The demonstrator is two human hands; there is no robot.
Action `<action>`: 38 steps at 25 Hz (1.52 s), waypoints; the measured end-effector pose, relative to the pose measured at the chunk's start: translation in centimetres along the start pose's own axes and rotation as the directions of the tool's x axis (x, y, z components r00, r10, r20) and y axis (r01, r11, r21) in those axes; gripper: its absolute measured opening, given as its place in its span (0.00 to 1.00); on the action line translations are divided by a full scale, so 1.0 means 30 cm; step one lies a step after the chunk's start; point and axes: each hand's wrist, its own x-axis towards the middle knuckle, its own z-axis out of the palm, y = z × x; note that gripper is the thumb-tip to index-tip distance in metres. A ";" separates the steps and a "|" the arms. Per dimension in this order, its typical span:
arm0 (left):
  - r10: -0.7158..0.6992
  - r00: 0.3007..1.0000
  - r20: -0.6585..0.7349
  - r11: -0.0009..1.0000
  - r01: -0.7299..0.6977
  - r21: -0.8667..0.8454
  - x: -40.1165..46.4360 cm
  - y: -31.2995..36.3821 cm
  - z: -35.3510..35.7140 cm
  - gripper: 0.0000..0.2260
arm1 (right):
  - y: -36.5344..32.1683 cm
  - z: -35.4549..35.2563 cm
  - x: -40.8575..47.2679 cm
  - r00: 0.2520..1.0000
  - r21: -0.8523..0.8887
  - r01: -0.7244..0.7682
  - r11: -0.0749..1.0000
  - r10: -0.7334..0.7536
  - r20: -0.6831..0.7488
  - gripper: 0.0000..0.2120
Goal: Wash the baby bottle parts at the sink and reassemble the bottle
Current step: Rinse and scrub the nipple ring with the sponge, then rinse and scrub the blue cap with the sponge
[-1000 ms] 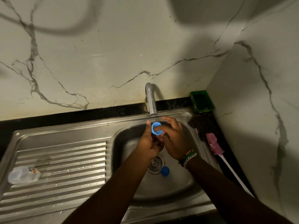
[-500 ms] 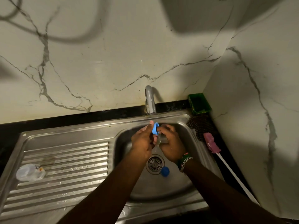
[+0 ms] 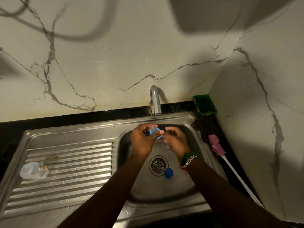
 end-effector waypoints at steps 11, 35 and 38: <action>-0.046 0.995 -0.092 0.995 0.037 -0.093 -0.004 -0.048 -0.216 0.11 | -0.025 0.061 0.081 0.953 -0.346 0.260 0.902 -0.182 0.242 0.17; -0.099 0.912 -0.398 0.391 0.403 0.827 -0.366 -0.665 -0.643 0.35 | 0.317 1.314 0.020 0.606 -0.548 0.775 0.315 -0.127 0.785 0.17; -0.108 0.911 -0.398 0.386 0.407 0.828 -0.367 -0.675 -0.645 0.36 | 0.332 1.294 0.038 0.607 -0.539 0.751 0.381 -0.079 0.790 0.20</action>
